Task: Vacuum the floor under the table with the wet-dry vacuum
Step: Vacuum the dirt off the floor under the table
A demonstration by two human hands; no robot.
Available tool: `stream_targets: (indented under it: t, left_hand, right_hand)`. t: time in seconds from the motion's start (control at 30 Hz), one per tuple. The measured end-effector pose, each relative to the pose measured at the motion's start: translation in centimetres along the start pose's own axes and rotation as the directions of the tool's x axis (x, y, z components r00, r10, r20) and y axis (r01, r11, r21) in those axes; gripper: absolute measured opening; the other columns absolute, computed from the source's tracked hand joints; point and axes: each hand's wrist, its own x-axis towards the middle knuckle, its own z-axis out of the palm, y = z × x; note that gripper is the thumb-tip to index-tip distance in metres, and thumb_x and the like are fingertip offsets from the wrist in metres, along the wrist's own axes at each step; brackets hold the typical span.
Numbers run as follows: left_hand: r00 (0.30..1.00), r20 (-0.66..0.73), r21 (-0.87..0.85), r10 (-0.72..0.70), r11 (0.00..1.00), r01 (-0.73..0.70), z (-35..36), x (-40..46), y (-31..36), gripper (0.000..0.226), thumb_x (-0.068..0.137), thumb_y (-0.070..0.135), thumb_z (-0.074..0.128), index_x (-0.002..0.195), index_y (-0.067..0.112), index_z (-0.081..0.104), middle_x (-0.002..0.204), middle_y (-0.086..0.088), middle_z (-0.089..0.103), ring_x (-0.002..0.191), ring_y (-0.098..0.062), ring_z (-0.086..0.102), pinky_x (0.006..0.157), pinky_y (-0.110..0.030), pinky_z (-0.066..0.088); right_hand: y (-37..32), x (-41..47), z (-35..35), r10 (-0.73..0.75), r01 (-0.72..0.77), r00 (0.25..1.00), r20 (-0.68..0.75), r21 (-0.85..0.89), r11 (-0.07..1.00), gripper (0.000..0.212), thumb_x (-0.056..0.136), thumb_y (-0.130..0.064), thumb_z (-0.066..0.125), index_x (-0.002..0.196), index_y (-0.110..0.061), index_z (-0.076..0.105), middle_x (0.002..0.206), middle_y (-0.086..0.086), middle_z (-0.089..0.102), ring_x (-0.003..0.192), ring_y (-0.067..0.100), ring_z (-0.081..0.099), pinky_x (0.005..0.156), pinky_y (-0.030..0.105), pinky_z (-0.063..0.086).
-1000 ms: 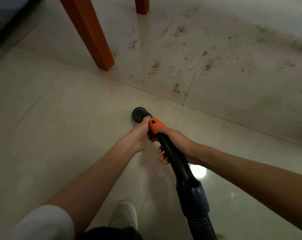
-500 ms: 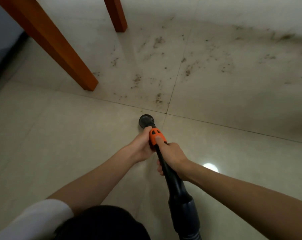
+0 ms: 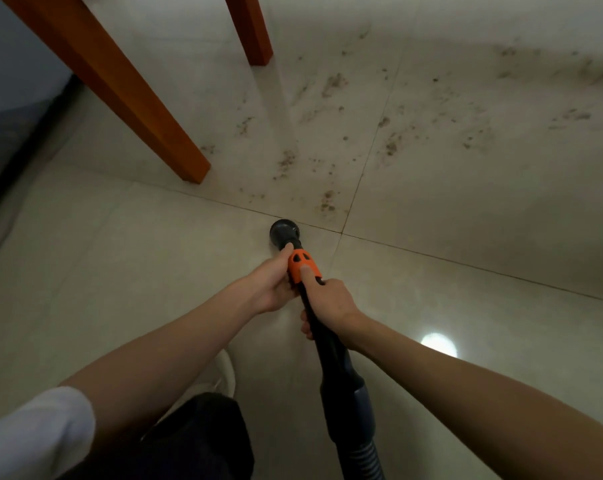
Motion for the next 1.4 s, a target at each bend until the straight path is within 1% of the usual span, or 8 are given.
stream_targets:
  t: [0.13,0.3,0.5,0.67,0.9,1.07,1.17,1.4]
  left_hand:
    - [0.999,0.012,0.023,0.053,0.998,-0.053,0.0,0.6,0.7,0.046,0.097,0.033,0.047,0.129,0.001,0.048,0.095,-0.012,0.061,0.086,-0.022,0.061,0.08,-0.033,0.046]
    - [0.995,0.063,0.049,0.081,0.995,-0.084,0.0,2.1,1.7,0.045,0.099,0.03,0.044,0.131,-0.002,0.045,0.122,-0.019,0.058,0.097,-0.024,0.058,0.08,-0.035,0.046]
    - [0.99,0.038,0.044,0.135,0.99,-0.137,-1.8,4.4,3.2,0.045,0.1,0.03,0.041,0.128,-0.005,0.043,0.108,-0.017,0.058,0.092,-0.023,0.058,0.078,-0.035,0.045]
    - [0.983,0.034,0.029,0.181,0.983,-0.182,-3.2,5.6,4.3,0.037,0.098,0.03,0.046,0.11,-0.004,0.049,0.097,-0.016,0.061,0.081,-0.02,0.06,0.065,-0.028,0.049]
    - [0.971,0.008,0.011,0.24,0.971,-0.24,-6.1,7.7,7.0,0.034,0.098,0.031,0.047,0.08,0.002,0.053,0.084,-0.014,0.06,0.075,-0.02,0.06,0.072,-0.031,0.051]
    - [0.973,-0.007,-0.053,0.229,0.972,-0.229,-7.7,8.4,9.1,0.034,0.097,0.034,0.048,0.084,0.003,0.053,0.085,-0.013,0.061,0.075,-0.019,0.061,0.071,-0.031,0.052]
    - [0.981,0.025,-0.089,0.19,0.978,-0.187,-8.6,8.9,10.7,0.037,0.097,0.037,0.047,0.09,0.002,0.054,0.102,-0.021,0.062,0.092,-0.028,0.062,0.09,-0.041,0.051]
    - [0.982,0.017,-0.123,0.186,0.975,-0.183,-9.6,9.0,13.2,0.046,0.1,0.034,0.039,0.131,0.0,0.044,0.122,-0.016,0.055,0.118,-0.03,0.053,0.09,-0.039,0.046]
  right_hand:
    - [-0.8,0.8,-0.1,-0.015,0.015,1.0,-0.01,-0.003,1.0,0.052,0.096,-0.05,0.041,0.09,-0.001,0.056,0.06,0.01,0.056,0.038,0.016,0.053,0.038,0.021,0.042]
    - [-1.7,1.8,-0.6,-0.016,0.016,1.0,0.011,0.003,1.0,0.052,0.095,-0.051,0.042,0.086,-0.002,0.056,0.061,0.01,0.057,0.042,0.017,0.055,0.042,0.024,0.046]
    - [-3.3,3.0,1.6,-0.038,0.038,0.999,0.006,-0.039,0.999,0.049,0.096,-0.051,0.041,0.087,-0.005,0.055,0.062,0.008,0.057,0.041,0.014,0.055,0.042,0.023,0.048]
    - [-4.6,4.4,2.4,-0.016,0.015,0.999,0.039,0.012,1.0,0.052,0.095,-0.052,0.042,0.091,-0.002,0.055,0.061,0.01,0.057,0.044,0.017,0.056,0.045,0.025,0.05]
    - [-7.1,6.8,6.0,-0.026,0.026,1.0,0.01,-0.018,0.999,0.054,0.095,-0.054,0.041,0.086,-0.004,0.056,0.058,0.009,0.057,0.043,0.017,0.055,0.045,0.026,0.049]
    - [-9.3,8.0,8.7,-0.052,0.052,0.998,-0.021,0.0,0.999,0.054,0.096,-0.052,0.041,0.087,0.0,0.056,0.059,0.01,0.056,0.041,0.016,0.053,0.041,0.023,0.047]
    - [-11.1,7.9,9.8,-0.048,0.049,0.999,-0.024,0.036,0.998,0.051,0.097,-0.047,0.042,0.09,0.001,0.056,0.062,0.013,0.054,0.043,0.018,0.052,0.04,0.022,0.046]
    - [-11.5,8.0,10.0,0.031,-0.031,0.992,0.12,-0.001,1.0,0.046,0.095,-0.048,0.048,0.096,-0.002,0.051,0.065,0.013,0.056,0.045,0.018,0.057,0.042,0.023,0.05]
